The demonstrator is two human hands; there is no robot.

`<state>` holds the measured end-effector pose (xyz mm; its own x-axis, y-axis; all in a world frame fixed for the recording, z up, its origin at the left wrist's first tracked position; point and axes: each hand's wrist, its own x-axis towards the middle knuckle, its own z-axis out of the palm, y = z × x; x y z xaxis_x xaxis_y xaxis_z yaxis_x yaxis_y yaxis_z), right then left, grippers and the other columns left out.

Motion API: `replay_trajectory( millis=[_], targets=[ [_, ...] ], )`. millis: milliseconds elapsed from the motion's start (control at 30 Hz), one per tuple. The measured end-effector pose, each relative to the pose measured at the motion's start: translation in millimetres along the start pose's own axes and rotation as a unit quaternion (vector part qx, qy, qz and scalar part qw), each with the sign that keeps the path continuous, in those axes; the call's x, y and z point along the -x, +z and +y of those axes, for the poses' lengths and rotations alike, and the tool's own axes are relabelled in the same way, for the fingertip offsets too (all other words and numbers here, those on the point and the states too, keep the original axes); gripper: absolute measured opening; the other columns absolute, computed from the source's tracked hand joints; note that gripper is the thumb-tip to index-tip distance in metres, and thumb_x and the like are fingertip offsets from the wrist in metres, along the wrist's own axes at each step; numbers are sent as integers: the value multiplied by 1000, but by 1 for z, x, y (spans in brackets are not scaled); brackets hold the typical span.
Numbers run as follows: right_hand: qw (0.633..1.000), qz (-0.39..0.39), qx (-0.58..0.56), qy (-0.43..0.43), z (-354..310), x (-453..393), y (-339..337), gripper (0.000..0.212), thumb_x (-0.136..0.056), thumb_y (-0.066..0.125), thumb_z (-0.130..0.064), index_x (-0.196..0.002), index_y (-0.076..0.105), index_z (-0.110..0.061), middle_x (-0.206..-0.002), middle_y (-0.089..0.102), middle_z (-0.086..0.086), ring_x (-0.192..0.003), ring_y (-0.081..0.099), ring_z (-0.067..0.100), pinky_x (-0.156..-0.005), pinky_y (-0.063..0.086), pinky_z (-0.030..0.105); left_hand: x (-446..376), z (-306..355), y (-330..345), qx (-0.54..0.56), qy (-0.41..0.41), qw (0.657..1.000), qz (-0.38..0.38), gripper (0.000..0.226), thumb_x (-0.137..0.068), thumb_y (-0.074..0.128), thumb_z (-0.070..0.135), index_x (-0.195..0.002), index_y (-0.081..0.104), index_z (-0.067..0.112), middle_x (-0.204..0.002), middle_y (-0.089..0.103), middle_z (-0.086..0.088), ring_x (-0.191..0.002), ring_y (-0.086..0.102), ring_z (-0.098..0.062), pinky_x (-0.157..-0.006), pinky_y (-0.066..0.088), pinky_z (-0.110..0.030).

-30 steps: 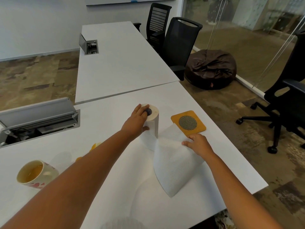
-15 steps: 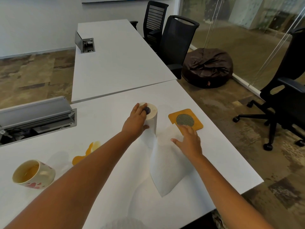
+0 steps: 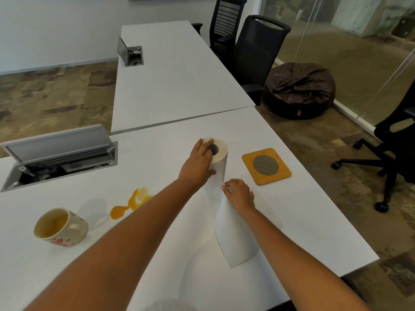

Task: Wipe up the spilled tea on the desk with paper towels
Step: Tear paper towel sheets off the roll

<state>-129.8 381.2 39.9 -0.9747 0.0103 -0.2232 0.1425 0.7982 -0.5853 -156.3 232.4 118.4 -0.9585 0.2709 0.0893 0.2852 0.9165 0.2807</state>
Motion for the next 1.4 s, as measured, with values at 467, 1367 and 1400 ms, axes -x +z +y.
replay_trajectory(
  millis=[467,1367,1400],
  targets=[
    [989,-67,-130,35,14,-20,-4,35,-87,57,-43,-107,66,-16,-121,64,6,-113,55,27,-104,40,48,-1,0,0,9,3,1000,4,50,-83,65,21,-126,45,3,-156,16,-3,-145,4,-25,-104,40,-37],
    [968,-121,-221,11,25,-31,-4,36,-89,59,-28,-116,64,-5,-119,65,11,-101,56,17,-85,38,23,-2,1,4,0,0,1000,11,47,-83,66,22,-123,47,4,-155,19,-3,-144,7,-25,-101,43,-38],
    [967,-122,-221,14,27,-30,-4,35,-89,59,-29,-115,64,-6,-118,65,10,-99,55,15,-84,38,22,-2,1,4,1,-1,1000,11,47,-83,66,21,-122,47,4,-155,19,-3,-144,7,-25,-101,44,-38]
  ],
)
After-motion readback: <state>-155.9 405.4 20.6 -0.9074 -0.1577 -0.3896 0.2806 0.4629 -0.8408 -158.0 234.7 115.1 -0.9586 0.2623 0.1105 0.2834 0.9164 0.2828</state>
